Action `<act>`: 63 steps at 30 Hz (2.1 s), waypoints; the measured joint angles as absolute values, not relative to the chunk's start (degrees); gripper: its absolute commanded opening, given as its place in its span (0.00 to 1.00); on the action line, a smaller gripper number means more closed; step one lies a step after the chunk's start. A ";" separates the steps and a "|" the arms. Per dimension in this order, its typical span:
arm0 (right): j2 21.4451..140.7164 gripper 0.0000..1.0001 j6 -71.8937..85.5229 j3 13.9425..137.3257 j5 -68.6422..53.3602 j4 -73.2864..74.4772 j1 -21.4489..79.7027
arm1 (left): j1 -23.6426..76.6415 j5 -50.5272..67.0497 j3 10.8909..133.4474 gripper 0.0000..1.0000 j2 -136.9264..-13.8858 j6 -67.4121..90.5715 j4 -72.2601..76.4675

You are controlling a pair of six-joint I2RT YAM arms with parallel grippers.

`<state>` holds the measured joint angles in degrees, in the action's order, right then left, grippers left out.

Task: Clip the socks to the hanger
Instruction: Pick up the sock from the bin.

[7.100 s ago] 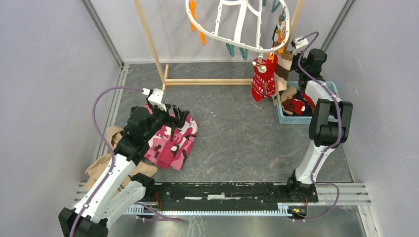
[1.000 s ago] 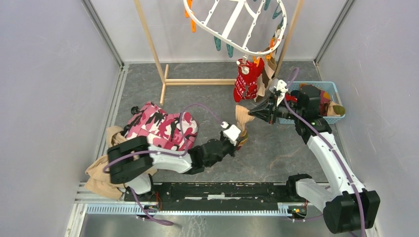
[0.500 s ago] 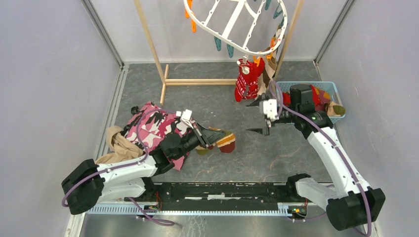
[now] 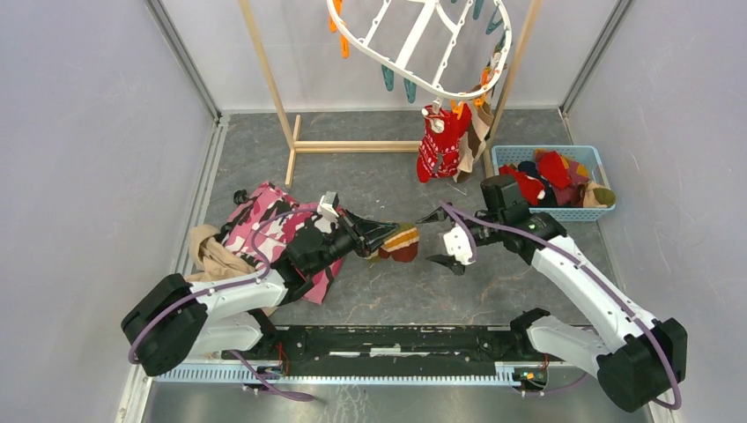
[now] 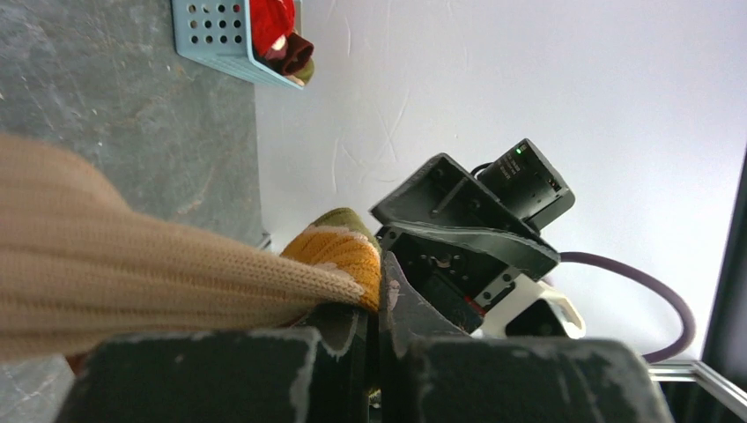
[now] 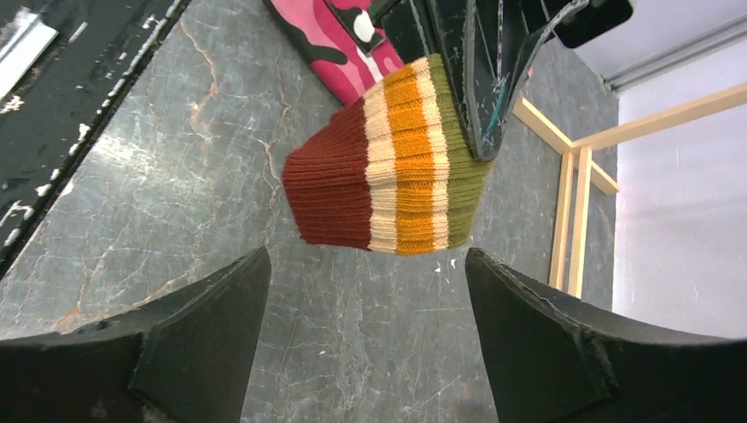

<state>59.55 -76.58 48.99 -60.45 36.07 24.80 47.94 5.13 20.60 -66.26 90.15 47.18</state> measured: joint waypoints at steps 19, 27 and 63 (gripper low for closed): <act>59.81 0.74 -58.13 43.16 -45.65 15.38 31.97 | 47.31 6.37 20.62 0.02 -67.77 94.28 52.69; 59.59 0.68 -53.78 43.53 -42.81 14.17 32.53 | 47.29 6.44 20.60 0.02 -70.61 94.32 55.13; 64.38 0.00 -42.81 48.56 -52.82 16.91 30.15 | 42.76 6.07 12.49 0.78 -72.75 90.32 61.28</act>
